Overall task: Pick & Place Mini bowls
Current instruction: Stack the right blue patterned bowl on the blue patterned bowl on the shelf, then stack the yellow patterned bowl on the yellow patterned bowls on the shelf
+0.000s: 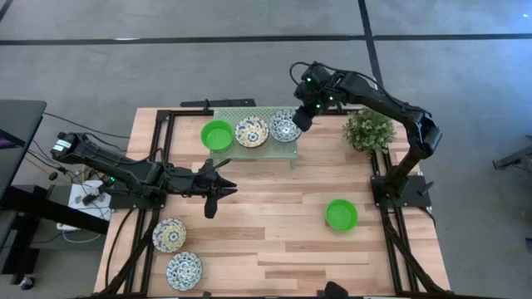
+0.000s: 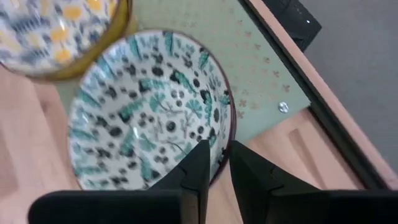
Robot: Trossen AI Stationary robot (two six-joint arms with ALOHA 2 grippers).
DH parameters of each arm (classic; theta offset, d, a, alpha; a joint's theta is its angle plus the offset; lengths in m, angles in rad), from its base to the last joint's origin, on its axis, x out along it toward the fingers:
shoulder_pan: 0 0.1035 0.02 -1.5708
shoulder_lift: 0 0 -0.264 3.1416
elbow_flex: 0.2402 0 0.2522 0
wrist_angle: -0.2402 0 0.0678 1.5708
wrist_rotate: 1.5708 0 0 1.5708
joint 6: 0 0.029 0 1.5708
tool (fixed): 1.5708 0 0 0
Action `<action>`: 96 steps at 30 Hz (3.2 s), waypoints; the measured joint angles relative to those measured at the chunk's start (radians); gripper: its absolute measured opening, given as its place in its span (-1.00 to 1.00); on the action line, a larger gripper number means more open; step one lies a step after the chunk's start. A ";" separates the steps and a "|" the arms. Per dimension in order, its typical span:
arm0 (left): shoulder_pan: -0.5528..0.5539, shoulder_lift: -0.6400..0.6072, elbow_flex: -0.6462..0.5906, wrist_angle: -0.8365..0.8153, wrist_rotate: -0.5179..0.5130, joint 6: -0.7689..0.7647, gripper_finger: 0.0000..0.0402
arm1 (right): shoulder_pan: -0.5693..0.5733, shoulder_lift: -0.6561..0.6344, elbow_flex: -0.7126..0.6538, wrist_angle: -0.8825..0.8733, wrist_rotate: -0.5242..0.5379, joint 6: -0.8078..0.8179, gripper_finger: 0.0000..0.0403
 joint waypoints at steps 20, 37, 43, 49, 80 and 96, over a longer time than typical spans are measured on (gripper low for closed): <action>0.000 0.000 0.000 0.000 0.000 0.003 -0.60 | 0.029 0.000 0.000 0.058 0.077 -0.038 -0.72; 0.000 0.000 0.000 0.000 0.000 0.003 -0.60 | 0.007 0.000 0.000 0.131 0.103 -0.082 -0.72; 0.000 0.000 0.000 0.000 0.000 0.003 -0.60 | 0.002 -0.005 0.000 0.150 0.103 -0.099 -0.72; 0.000 0.000 0.000 0.000 0.000 0.003 -0.60 | 0.054 -0.042 0.112 0.158 0.103 -0.167 -0.72; 0.067 -0.001 0.089 -0.069 -0.028 0.108 -0.19 | 0.461 -0.765 -0.833 0.811 0.103 -0.131 -0.97; -0.180 0.000 0.087 -0.981 0.470 -0.421 -0.21 | 0.455 -0.767 -0.921 0.884 0.106 -0.026 -0.98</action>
